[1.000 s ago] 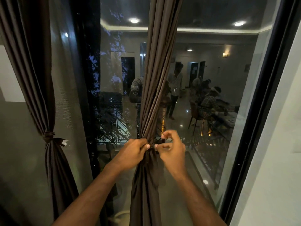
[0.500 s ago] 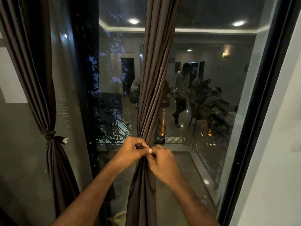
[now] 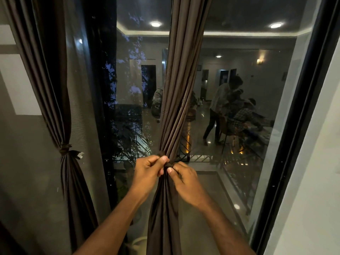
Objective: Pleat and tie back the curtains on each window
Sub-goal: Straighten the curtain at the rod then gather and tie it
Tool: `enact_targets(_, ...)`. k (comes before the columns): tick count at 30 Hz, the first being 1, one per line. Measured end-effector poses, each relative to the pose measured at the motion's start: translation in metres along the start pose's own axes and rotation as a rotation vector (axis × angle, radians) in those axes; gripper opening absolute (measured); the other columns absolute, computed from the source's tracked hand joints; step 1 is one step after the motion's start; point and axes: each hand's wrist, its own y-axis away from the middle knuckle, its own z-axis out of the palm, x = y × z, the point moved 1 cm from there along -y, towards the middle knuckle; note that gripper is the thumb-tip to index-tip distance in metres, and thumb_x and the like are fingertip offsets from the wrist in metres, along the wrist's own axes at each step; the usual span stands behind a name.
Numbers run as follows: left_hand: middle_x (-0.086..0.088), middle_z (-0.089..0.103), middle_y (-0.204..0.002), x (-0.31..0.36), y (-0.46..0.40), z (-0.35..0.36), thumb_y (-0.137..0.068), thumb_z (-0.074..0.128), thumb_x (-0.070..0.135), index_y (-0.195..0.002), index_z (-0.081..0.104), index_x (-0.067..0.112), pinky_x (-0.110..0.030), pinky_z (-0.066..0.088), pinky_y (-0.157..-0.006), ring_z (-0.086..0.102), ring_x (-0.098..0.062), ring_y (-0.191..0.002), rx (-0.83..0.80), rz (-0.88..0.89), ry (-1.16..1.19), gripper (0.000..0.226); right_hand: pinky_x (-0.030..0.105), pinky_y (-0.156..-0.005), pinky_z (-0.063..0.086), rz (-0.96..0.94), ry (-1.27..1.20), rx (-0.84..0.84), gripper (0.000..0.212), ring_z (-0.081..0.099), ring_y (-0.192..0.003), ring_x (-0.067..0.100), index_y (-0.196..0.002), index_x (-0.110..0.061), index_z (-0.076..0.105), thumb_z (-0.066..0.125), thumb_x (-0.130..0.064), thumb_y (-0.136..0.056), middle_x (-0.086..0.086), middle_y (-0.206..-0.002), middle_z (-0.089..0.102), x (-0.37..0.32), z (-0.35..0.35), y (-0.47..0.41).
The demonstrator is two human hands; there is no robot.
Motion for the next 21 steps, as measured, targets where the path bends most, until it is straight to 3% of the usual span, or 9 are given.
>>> enact_targets(4, -0.019, 0.048, -0.052, 0.033, -0.029, 0.012, -0.093, 0.07, 0.018, -0.057, 0.051, -0.004, -0.032, 0.037, -0.049, 0.042, -0.015, -0.049, 0.104, 0.225, -0.206, 0.046, 0.05, -0.072, 0.046, -0.035, 0.082, 0.148, 0.032, 0.046, -0.077, 0.01, -0.074, -0.033, 0.039, 0.036, -0.045, -0.104, -0.016, -0.071, 0.041, -0.015, -0.01, -0.012)
enact_targets(7, -0.02, 0.043, -0.052, 0.047, -0.053, 0.016, -0.09, 0.067, 0.029, -0.056, 0.044, 0.002, -0.036, 0.036, -0.048, 0.037, -0.018, -0.049, 0.257, 0.292, -0.25, 0.049, 0.047, -0.077, 0.045, -0.048, 0.196, 0.208, 0.032, 0.047, -0.087, 0.015, -0.077, -0.03, 0.042, 0.032, -0.046, -0.103, -0.014, -0.083, 0.041, -0.029, -0.017, -0.021)
enact_targets(11, 0.005, 0.031, -0.049, 0.059, -0.078, 0.019, -0.092, 0.068, 0.019, -0.053, 0.034, 0.016, -0.032, 0.031, -0.05, 0.027, -0.011, -0.049, 0.459, 0.214, -0.303, 0.052, 0.042, -0.079, 0.043, -0.063, 0.231, 0.226, 0.039, 0.041, -0.098, 0.015, -0.078, -0.019, 0.054, 0.037, -0.046, -0.101, -0.007, -0.108, 0.039, -0.042, -0.022, -0.031)
enact_targets(15, -0.001, 0.036, -0.051, 0.054, -0.094, 0.017, -0.092, 0.066, 0.022, -0.055, 0.039, 0.011, -0.044, 0.04, -0.056, 0.034, -0.02, -0.053, 0.548, 0.049, -0.377, 0.047, 0.046, -0.08, 0.046, -0.102, 0.171, 0.182, 0.035, 0.04, -0.098, 0.016, -0.071, -0.023, 0.048, 0.042, -0.042, -0.1, -0.008, -0.109, 0.038, -0.045, -0.016, -0.039)
enact_targets(21, -0.004, 0.038, -0.05, 0.036, -0.094, 0.007, -0.094, 0.065, 0.017, -0.051, 0.034, 0.012, -0.035, 0.027, -0.059, 0.036, -0.021, -0.052, 0.526, -0.027, -0.511, 0.053, 0.042, -0.079, 0.044, -0.084, 0.11, 0.117, 0.033, 0.04, -0.096, 0.015, -0.069, -0.025, 0.046, 0.051, -0.031, -0.101, -0.011, -0.104, 0.035, -0.041, 0.006, -0.033)
